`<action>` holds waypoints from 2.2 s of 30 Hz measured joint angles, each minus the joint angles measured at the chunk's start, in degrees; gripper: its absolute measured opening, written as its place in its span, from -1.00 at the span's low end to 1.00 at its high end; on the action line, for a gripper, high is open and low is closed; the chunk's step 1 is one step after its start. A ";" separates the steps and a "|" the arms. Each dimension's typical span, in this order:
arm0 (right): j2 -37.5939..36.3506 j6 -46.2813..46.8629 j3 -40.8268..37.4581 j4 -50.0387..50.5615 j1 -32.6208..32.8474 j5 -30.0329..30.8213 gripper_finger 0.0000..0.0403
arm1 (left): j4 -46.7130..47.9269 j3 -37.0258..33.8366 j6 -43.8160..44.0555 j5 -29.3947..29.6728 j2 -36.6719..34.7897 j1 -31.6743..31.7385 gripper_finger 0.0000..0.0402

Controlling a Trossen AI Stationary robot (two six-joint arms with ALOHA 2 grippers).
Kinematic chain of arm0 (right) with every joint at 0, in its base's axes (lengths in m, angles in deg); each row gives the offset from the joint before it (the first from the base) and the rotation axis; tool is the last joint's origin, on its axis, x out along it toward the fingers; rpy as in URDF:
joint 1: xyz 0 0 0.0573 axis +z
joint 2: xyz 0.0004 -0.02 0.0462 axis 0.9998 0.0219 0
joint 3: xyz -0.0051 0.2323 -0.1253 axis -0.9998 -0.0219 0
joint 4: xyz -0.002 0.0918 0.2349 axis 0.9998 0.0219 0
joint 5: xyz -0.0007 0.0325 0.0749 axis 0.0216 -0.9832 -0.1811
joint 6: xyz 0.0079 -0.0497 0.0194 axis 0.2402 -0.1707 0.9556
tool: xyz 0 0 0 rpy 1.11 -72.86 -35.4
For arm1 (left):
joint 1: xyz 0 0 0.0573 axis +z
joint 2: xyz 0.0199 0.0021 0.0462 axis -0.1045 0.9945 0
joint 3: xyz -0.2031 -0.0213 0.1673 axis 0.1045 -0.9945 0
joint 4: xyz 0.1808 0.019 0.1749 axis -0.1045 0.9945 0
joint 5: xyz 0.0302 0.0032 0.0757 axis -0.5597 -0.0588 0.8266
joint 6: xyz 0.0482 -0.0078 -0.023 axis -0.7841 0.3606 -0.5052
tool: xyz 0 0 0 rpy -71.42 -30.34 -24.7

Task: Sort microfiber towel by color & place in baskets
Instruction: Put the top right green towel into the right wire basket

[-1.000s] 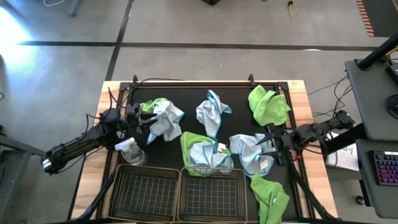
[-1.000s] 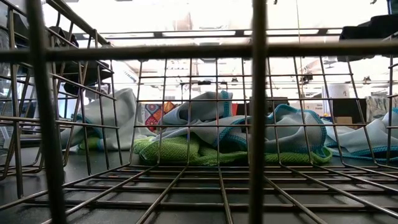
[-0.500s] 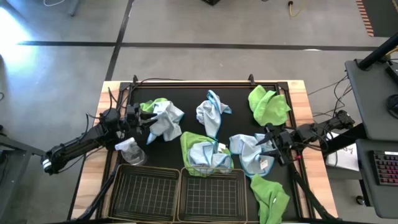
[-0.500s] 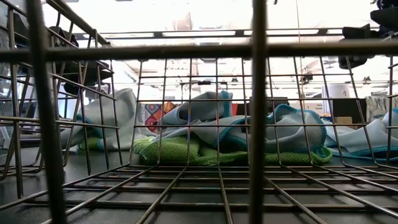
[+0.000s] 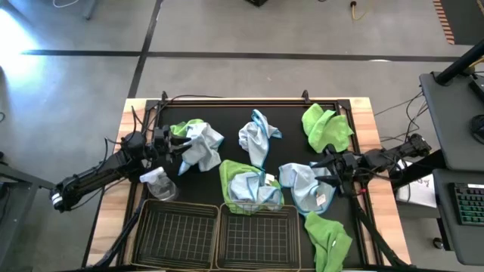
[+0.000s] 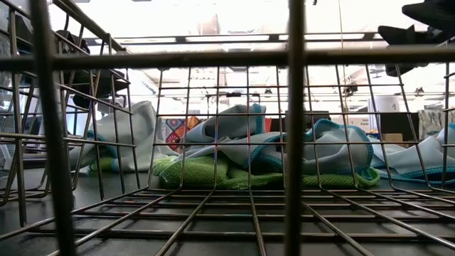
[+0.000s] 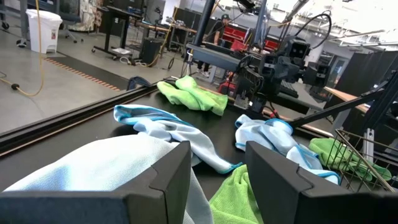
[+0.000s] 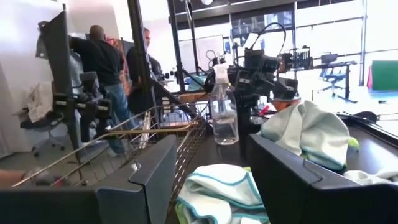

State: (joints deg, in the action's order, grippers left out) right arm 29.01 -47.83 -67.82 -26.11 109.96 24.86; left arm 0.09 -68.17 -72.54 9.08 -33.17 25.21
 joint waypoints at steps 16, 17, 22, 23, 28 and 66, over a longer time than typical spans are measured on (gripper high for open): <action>0.00 -0.02 0.00 0.04 0.00 5.60 -0.05 | 0.00 -0.02 -0.01 0.00 -0.02 0.00 -0.31; 0.00 -0.02 0.00 0.04 0.00 5.55 -0.05 | 0.00 -0.01 0.00 0.01 -0.02 0.02 -0.31; 0.00 0.02 0.00 0.11 0.00 5.55 -0.05 | 0.00 -0.02 -0.02 0.01 0.00 0.01 -0.31; 0.00 0.01 0.00 0.15 0.00 5.54 -0.05 | 0.00 -0.02 0.00 0.00 0.00 0.02 -0.31; 0.00 -0.44 0.00 0.39 0.00 5.53 -0.05 | -0.02 -0.02 -0.02 0.04 -0.02 0.00 -0.31; 12.69 12.18 24.45 34.17 -0.26 27.99 -0.05 | -10.38 -0.02 7.46 9.09 0.15 0.02 -0.31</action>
State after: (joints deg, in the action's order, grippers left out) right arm 41.71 -35.65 -43.37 8.06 109.69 52.84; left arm -10.29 -68.19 -65.09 18.17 -33.02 25.23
